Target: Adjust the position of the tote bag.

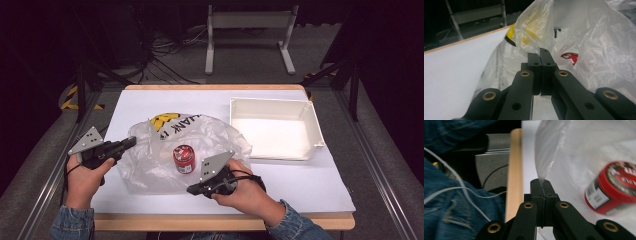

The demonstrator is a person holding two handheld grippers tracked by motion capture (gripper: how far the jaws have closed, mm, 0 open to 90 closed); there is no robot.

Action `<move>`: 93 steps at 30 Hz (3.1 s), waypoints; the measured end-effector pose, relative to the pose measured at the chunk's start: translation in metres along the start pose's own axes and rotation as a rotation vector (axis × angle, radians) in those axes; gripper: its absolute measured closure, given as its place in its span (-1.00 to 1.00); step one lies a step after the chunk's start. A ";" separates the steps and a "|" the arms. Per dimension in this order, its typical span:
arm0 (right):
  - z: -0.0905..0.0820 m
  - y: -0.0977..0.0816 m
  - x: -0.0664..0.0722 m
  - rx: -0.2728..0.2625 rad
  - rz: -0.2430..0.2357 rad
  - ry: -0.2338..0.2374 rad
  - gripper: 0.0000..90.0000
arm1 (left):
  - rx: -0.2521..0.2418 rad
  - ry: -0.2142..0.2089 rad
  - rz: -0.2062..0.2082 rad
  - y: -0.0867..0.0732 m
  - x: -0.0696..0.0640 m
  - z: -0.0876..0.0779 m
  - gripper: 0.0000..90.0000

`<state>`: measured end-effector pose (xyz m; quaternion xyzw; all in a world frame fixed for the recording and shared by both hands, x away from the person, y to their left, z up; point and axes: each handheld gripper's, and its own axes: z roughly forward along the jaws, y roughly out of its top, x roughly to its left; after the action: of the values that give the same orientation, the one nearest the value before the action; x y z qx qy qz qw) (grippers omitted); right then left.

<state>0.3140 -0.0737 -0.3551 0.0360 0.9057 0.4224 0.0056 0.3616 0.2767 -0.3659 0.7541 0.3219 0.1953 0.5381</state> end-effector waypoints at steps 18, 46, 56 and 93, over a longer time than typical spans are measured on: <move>-0.034 0.033 -0.014 -0.180 0.046 -0.159 0.59 | -0.020 0.005 0.007 0.001 0.001 -0.004 0.98; -0.007 -0.007 -0.116 -0.094 0.102 -0.417 -0.94 | 0.012 0.047 -0.036 -0.017 0.021 0.000 0.99; 0.012 -0.032 -0.106 -0.101 0.227 -0.353 -1.00 | 0.117 0.048 -0.067 -0.034 0.031 0.010 0.99; 0.031 -0.079 -0.083 -0.001 0.144 -0.171 -0.97 | 0.216 0.060 -0.188 -0.068 0.058 0.016 0.43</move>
<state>0.3928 -0.1062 -0.4370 0.1369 0.8967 0.4177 0.0525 0.3952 0.3206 -0.4381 0.7679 0.4262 0.1309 0.4599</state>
